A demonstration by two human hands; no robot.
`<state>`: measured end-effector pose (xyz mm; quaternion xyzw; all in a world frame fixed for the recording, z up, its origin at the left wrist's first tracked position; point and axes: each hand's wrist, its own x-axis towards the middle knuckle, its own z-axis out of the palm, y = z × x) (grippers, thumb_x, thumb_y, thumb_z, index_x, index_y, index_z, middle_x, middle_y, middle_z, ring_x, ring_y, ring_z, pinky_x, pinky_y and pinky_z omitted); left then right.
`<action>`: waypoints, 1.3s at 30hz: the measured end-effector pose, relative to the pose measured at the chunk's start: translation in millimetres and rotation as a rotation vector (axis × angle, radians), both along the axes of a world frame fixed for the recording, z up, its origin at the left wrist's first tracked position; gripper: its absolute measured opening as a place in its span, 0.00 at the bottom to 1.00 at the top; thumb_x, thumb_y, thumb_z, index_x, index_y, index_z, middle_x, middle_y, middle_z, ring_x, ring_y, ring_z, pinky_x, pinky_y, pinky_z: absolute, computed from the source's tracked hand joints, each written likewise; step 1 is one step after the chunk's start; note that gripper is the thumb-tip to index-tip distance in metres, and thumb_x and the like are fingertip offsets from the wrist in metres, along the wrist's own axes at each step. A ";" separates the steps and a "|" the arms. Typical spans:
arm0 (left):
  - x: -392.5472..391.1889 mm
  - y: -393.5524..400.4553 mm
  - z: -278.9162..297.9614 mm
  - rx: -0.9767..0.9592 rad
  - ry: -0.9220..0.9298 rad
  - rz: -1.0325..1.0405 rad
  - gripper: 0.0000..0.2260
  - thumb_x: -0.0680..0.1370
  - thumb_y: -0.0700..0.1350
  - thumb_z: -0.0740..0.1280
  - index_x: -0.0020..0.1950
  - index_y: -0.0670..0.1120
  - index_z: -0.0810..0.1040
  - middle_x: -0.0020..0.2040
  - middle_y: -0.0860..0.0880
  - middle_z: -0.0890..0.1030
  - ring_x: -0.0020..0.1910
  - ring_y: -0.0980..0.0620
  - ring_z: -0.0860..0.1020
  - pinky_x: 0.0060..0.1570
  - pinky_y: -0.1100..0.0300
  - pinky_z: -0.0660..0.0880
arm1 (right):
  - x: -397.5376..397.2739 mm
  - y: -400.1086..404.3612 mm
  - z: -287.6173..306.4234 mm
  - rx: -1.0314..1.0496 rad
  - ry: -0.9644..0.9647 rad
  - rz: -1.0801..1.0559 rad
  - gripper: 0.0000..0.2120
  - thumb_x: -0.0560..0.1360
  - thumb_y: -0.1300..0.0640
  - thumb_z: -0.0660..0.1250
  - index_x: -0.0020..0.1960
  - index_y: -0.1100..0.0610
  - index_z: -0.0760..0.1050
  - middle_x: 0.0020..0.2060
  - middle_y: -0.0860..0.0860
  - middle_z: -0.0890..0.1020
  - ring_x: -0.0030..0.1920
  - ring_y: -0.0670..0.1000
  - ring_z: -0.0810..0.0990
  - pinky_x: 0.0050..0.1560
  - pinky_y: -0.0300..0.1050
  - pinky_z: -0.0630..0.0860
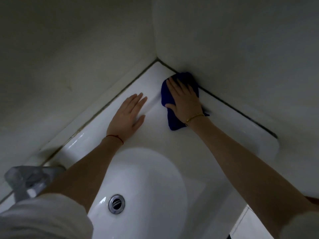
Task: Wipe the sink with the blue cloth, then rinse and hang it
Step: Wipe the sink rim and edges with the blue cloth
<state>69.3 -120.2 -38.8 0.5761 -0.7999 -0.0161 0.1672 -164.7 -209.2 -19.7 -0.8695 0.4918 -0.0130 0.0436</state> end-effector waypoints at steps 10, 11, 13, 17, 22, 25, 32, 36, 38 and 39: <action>-3.7 3.6 2.5 -0.008 0.002 0.003 0.27 0.81 0.45 0.64 0.78 0.40 0.61 0.77 0.42 0.63 0.77 0.44 0.61 0.75 0.46 0.59 | -36.9 94.0 -18.1 0.121 -0.137 0.183 0.31 0.80 0.39 0.49 0.78 0.53 0.56 0.75 0.48 0.63 0.74 0.53 0.62 0.71 0.55 0.62; -3.4 4.8 2.6 -0.015 -0.009 0.002 0.27 0.81 0.45 0.64 0.78 0.40 0.61 0.77 0.41 0.63 0.77 0.43 0.61 0.75 0.46 0.59 | -40.1 92.8 -18.5 0.135 -0.135 0.196 0.32 0.79 0.38 0.50 0.78 0.53 0.55 0.76 0.48 0.61 0.75 0.53 0.60 0.72 0.55 0.60; 1.1 8.5 3.4 -0.024 -0.056 0.012 0.27 0.81 0.46 0.63 0.78 0.40 0.61 0.77 0.40 0.63 0.76 0.41 0.61 0.76 0.47 0.59 | -38.0 78.0 -18.1 0.169 -0.137 0.164 0.35 0.77 0.34 0.49 0.78 0.52 0.53 0.77 0.48 0.58 0.76 0.52 0.57 0.73 0.55 0.56; 27.8 20.8 11.9 -0.013 -0.156 0.051 0.29 0.82 0.52 0.61 0.78 0.38 0.60 0.77 0.39 0.63 0.76 0.40 0.61 0.76 0.47 0.58 | -9.0 60.7 -18.3 0.134 -0.114 -0.003 0.39 0.75 0.30 0.46 0.78 0.54 0.55 0.76 0.51 0.60 0.76 0.55 0.57 0.75 0.54 0.54; 32.9 27.9 11.8 0.014 -0.127 0.048 0.29 0.82 0.53 0.60 0.78 0.39 0.60 0.77 0.40 0.63 0.76 0.41 0.61 0.74 0.45 0.60 | 5.4 104.6 -21.1 0.095 -0.097 0.164 0.39 0.76 0.30 0.48 0.77 0.54 0.57 0.76 0.49 0.61 0.76 0.55 0.57 0.76 0.56 0.53; 31.1 30.3 6.5 0.020 -0.090 0.071 0.29 0.82 0.51 0.62 0.78 0.40 0.59 0.78 0.41 0.61 0.77 0.43 0.60 0.75 0.45 0.59 | -13.2 106.9 -23.2 0.115 -0.135 0.254 0.37 0.77 0.31 0.50 0.78 0.53 0.56 0.77 0.47 0.59 0.76 0.52 0.57 0.75 0.54 0.56; 30.3 28.5 7.2 0.013 -0.037 0.090 0.29 0.81 0.51 0.64 0.78 0.40 0.62 0.77 0.41 0.64 0.77 0.43 0.61 0.75 0.47 0.60 | 25.4 61.6 -27.0 0.091 -0.141 -0.110 0.37 0.78 0.34 0.47 0.78 0.57 0.53 0.76 0.53 0.60 0.75 0.59 0.58 0.75 0.57 0.54; 30.2 26.8 6.8 0.021 -0.024 0.094 0.29 0.80 0.51 0.65 0.77 0.41 0.62 0.77 0.42 0.64 0.77 0.44 0.61 0.76 0.48 0.59 | 31.1 81.5 -27.4 0.089 -0.109 0.032 0.36 0.78 0.34 0.49 0.78 0.56 0.55 0.76 0.52 0.61 0.76 0.57 0.58 0.76 0.56 0.52; 30.3 26.5 6.2 0.024 -0.017 0.098 0.29 0.80 0.51 0.65 0.78 0.41 0.63 0.77 0.43 0.64 0.77 0.44 0.61 0.76 0.49 0.58 | 16.7 90.4 -28.3 0.098 -0.122 0.172 0.35 0.78 0.34 0.50 0.78 0.54 0.56 0.76 0.49 0.60 0.77 0.53 0.56 0.75 0.56 0.54; 30.9 27.1 6.0 0.022 -0.013 0.098 0.29 0.80 0.51 0.65 0.78 0.41 0.63 0.77 0.43 0.64 0.77 0.45 0.61 0.76 0.49 0.58 | 7.3 92.5 -27.9 0.112 -0.132 0.213 0.34 0.78 0.34 0.50 0.78 0.53 0.56 0.76 0.48 0.60 0.77 0.52 0.55 0.75 0.55 0.56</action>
